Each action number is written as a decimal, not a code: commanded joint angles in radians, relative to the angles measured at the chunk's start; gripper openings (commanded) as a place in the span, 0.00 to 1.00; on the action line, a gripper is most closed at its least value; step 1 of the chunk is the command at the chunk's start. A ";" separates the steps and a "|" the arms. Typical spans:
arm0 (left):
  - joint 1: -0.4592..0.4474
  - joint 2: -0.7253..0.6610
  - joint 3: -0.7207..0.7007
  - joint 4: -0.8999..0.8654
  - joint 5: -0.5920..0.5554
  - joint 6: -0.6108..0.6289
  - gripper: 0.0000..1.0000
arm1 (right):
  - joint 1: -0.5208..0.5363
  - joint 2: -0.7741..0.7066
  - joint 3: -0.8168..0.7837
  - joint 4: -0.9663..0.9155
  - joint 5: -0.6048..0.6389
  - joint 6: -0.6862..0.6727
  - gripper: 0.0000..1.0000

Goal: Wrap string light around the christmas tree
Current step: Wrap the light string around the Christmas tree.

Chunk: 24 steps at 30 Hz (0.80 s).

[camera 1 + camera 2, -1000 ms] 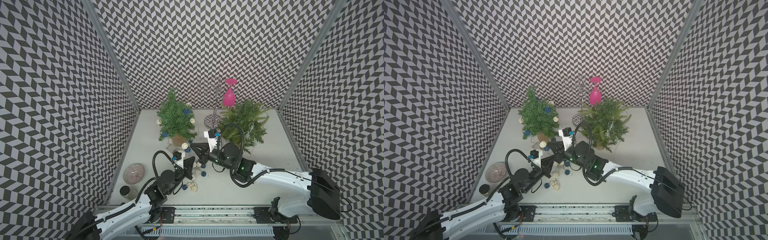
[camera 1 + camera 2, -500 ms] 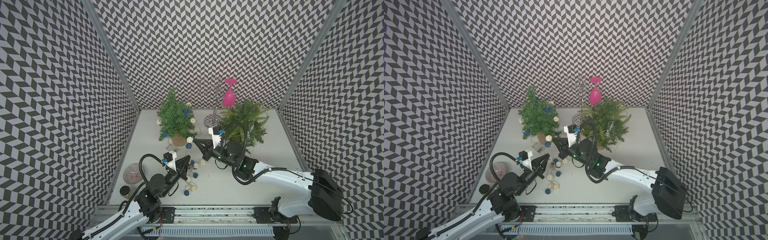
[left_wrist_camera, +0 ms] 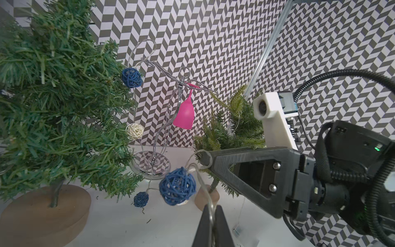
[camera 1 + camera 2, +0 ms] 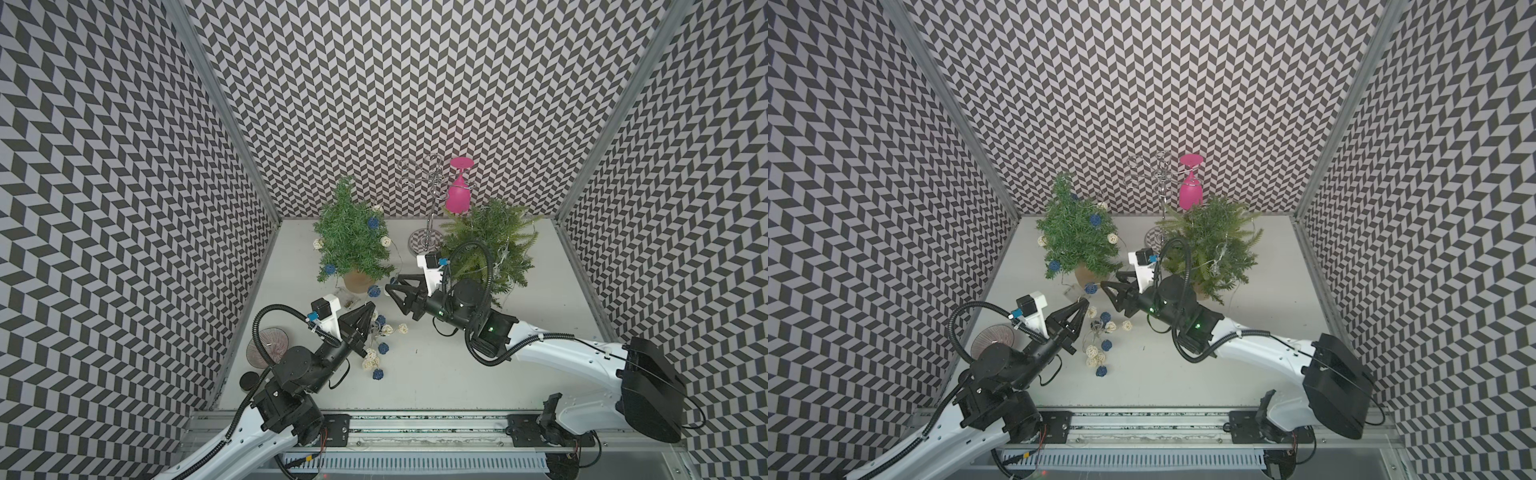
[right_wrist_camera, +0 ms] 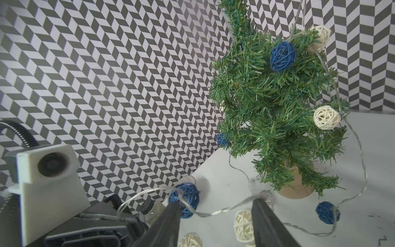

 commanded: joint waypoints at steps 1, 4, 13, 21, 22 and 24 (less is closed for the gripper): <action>0.008 0.032 0.071 -0.021 0.045 -0.005 0.00 | 0.001 -0.061 -0.024 -0.008 0.009 -0.021 0.67; 0.010 0.073 0.125 -0.047 0.049 0.000 0.00 | 0.000 -0.131 -0.084 0.016 0.071 -0.029 0.75; 0.042 0.123 0.325 -0.125 0.074 0.034 0.00 | 0.000 -0.258 -0.127 -0.008 0.021 -0.118 0.80; 0.051 0.278 0.486 -0.135 0.117 0.050 0.00 | 0.013 -0.196 -0.066 -0.049 -0.138 -0.242 0.91; 0.055 0.295 0.508 -0.145 0.109 0.053 0.00 | 0.020 -0.198 -0.063 -0.051 -0.141 -0.254 0.91; 0.062 0.320 0.540 -0.146 0.104 0.056 0.00 | 0.026 -0.202 -0.056 -0.049 -0.145 -0.280 0.91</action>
